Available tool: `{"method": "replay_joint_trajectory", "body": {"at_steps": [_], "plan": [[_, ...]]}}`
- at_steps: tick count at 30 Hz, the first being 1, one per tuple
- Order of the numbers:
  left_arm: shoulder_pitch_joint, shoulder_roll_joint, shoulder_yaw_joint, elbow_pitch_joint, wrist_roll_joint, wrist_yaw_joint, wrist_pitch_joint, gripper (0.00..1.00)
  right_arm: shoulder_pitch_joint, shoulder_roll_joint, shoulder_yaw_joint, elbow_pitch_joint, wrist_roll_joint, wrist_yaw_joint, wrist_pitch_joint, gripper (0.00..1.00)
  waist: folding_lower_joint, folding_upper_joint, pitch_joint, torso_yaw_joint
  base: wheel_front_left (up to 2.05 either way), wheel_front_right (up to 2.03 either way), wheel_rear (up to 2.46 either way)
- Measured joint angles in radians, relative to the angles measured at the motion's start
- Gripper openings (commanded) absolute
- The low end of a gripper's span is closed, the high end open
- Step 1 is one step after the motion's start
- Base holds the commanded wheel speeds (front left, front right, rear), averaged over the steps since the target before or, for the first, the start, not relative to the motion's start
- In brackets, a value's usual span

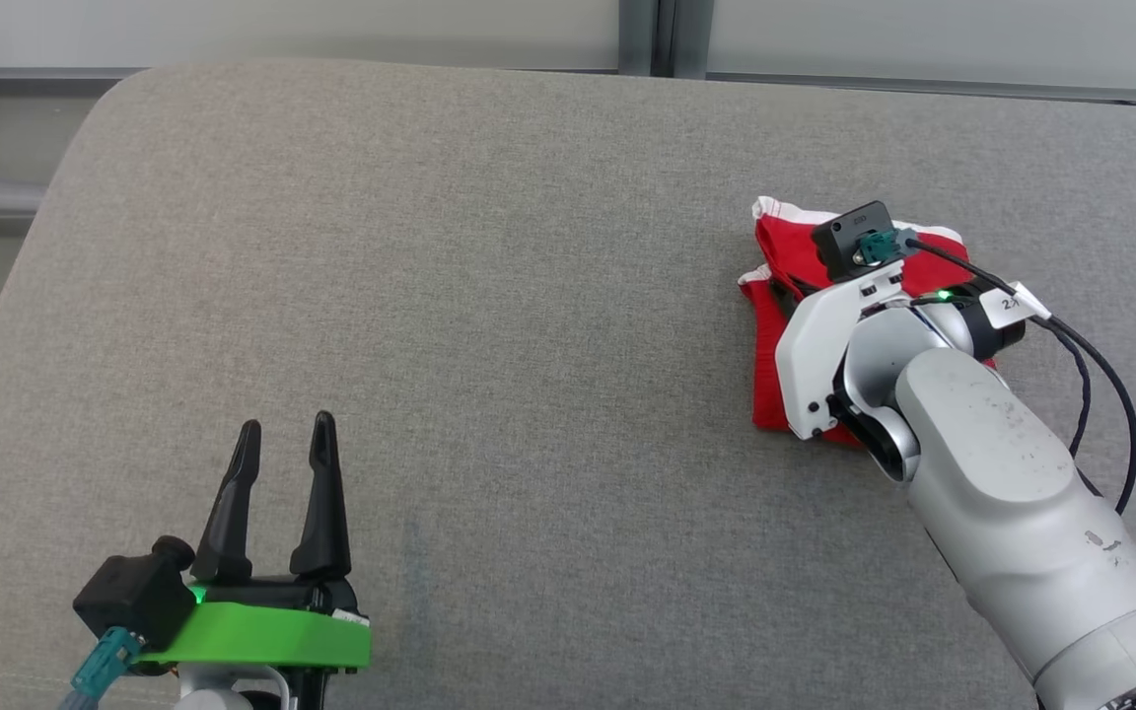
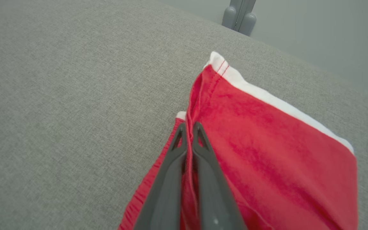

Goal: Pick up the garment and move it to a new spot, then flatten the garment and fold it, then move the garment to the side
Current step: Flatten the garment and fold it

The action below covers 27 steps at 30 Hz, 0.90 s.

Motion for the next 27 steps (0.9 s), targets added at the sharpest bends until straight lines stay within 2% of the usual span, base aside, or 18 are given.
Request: {"method": "replay_joint_trajectory", "body": {"at_steps": [2, 3, 4, 10, 17, 18, 19, 20, 27], "plan": [[0.000, 0.000, -0.002, 0.001, 0.000, 0.000, 0.000, 1.00, 0.014, 0.000, -0.009, -0.025, -0.004, 0.000, 0.016, 0.00, 0.0000, 0.0000, 0.002, 0.005, 0.00, 0.00, 0.00], [-0.001, 0.000, -0.002, 0.001, 0.000, 0.000, 0.000, 1.00, 0.022, 0.003, -0.015, -0.040, -0.007, 0.000, 0.019, 0.39, 0.0000, 0.0000, 0.003, 0.007, 0.00, 0.00, 0.00], [-0.001, 0.000, -0.002, 0.001, 0.000, 0.000, 0.000, 1.00, 0.028, 0.008, -0.019, -0.052, -0.007, 0.000, 0.022, 1.00, 0.0000, 0.0000, 0.004, 0.009, 0.00, 0.00, 0.00], [-0.001, 0.000, 0.000, 0.006, -0.001, 0.000, 0.000, 1.00, 0.057, 0.024, -0.060, -0.196, 0.062, 0.000, -0.005, 1.00, 0.0000, 0.0000, 0.003, 0.006, 0.00, 0.00, 0.00], [0.000, 0.000, 0.000, 0.005, -0.001, 0.000, 0.000, 1.00, 0.123, -0.064, -0.196, -0.323, 0.003, 0.000, -0.044, 1.00, 0.0000, 0.0000, -0.012, -0.016, 0.00, 0.00, 0.00], [0.000, 0.000, 0.000, 0.005, -0.001, 0.000, 0.000, 1.00, 0.146, -0.073, -0.214, -0.332, -0.010, 0.000, -0.038, 0.80, 0.0000, 0.0000, -0.015, -0.019, 0.00, 0.00, 0.00], [0.000, 0.000, 0.000, 0.005, -0.001, 0.000, 0.000, 1.00, 0.172, -0.081, -0.232, -0.338, -0.026, 0.000, -0.033, 0.35, 0.0000, 0.0000, -0.018, -0.022, 0.00, 0.00, 0.00], [0.000, 0.000, -0.001, 0.004, -0.001, 0.000, 0.000, 1.00, 0.197, -0.092, -0.243, -0.346, -0.046, 0.000, -0.030, 0.00, 0.0000, 0.0000, -0.021, -0.025, 0.00, 0.00, 0.00], [0.000, 0.000, -0.002, 0.003, 0.000, 0.000, 0.000, 1.00, 0.333, -0.109, -0.288, -0.367, -0.145, 0.000, -0.017, 0.00, 0.0000, 0.0001, -0.024, -0.038, 0.00, 0.00, 0.00]]}}
